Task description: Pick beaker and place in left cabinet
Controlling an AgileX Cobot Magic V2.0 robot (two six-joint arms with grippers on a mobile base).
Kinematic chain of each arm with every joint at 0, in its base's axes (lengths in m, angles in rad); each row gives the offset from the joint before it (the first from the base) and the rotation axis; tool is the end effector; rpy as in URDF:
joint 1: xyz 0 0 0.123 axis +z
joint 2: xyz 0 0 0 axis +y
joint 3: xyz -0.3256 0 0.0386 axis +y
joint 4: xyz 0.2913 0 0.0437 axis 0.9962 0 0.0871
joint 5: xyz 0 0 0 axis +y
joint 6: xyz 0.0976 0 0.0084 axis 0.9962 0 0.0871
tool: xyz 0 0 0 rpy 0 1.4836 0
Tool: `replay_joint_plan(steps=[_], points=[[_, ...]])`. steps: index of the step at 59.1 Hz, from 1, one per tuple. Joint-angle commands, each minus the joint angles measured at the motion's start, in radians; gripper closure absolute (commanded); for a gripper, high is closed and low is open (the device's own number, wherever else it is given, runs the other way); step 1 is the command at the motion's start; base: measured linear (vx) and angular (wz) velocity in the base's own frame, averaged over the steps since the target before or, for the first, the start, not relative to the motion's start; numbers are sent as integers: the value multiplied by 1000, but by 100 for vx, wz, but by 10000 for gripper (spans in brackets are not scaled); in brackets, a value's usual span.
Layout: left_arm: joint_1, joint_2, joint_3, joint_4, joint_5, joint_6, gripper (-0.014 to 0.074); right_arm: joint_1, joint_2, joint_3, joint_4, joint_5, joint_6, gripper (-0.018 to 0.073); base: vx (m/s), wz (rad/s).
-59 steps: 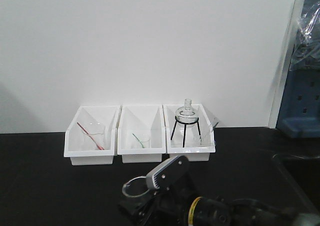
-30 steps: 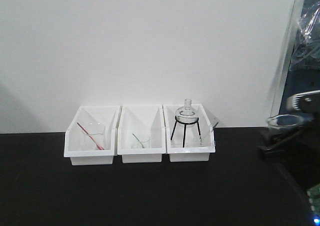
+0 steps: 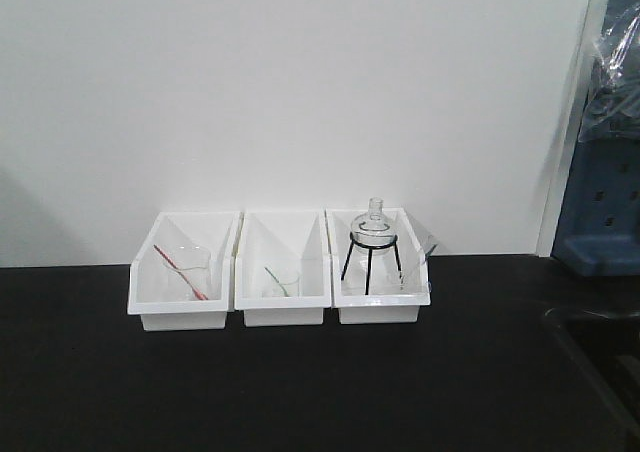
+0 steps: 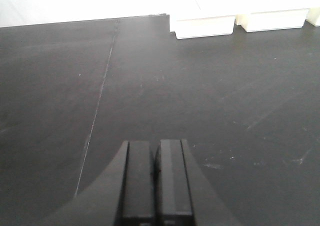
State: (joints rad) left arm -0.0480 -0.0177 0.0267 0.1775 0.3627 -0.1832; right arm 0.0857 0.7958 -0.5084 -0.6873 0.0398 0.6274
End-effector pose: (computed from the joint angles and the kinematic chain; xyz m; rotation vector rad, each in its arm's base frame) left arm 0.0596 0.0033 0.1698 -0.0150 1.8495 0.0126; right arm 0.1863 0.0134 0.3194 -0.1127 1.7982 -0.0041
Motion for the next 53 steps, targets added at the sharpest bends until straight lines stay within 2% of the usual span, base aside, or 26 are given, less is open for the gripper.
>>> replay_joint_plan(steps=[1,34,53], points=[[-5,-10,-15,3,-75,-4,593,-7,-12,-30,-3,-56,-12,561,0,0],[-5,-10,-15,3,-75,-4,593,-7,-12,-30,-3,-54,-12,561,0,1],[-5,-10,-15,3,-75,-4,593,-7,-12,-30,-3,-54,-12,561,-5,19]])
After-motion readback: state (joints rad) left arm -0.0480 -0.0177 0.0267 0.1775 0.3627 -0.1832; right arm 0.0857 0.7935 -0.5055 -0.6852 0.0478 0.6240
